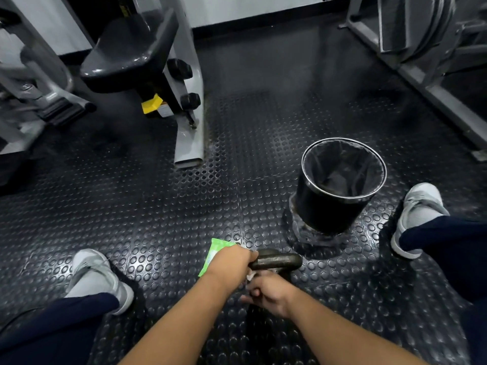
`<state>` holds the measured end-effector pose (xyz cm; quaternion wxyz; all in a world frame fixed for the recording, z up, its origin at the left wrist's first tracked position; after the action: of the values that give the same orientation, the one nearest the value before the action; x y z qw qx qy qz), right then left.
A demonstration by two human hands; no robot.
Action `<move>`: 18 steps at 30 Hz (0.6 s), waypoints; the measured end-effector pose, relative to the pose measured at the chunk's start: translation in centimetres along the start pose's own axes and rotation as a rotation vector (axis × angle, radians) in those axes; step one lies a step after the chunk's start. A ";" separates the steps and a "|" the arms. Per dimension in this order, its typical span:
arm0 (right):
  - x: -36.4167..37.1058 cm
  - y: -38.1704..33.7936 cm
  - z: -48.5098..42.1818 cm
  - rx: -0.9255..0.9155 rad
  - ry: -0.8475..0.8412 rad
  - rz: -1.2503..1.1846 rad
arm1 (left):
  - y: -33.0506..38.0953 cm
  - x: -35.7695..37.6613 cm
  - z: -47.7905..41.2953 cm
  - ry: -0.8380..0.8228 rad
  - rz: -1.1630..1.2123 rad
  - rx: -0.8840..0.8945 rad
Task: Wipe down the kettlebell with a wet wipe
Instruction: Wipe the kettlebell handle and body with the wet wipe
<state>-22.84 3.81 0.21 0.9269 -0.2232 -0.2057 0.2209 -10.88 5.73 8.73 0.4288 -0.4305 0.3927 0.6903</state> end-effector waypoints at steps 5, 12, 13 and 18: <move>-0.8 -0.2 -0.5 -0.050 0.063 0.253 | -0.2 0.3 -0.4 -0.021 -0.049 0.013; 0.4 -1.3 -0.9 -0.354 0.058 1.005 | -0.2 0.1 -0.4 -0.054 -0.050 0.014; 0.5 -1.1 -0.7 -0.281 0.063 0.781 | -0.2 0.2 -0.5 -0.056 -0.052 0.017; -0.4 0.2 -0.1 -0.001 -0.054 -0.102 | -0.2 0.4 -0.5 -0.038 -0.097 0.045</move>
<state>-23.23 3.75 -0.12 0.9310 -0.2066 -0.2419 0.1791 -10.61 5.45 8.20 0.4786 -0.4262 0.3784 0.6679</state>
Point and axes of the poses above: each hand's wrist, its own z-axis away from the middle knuckle, its own x-axis out of the palm, y = z × x, the point moved 2 cm from there along -z, towards the middle knuckle, and after that the axes turned 10 degrees about y, right-handed, at the moved point
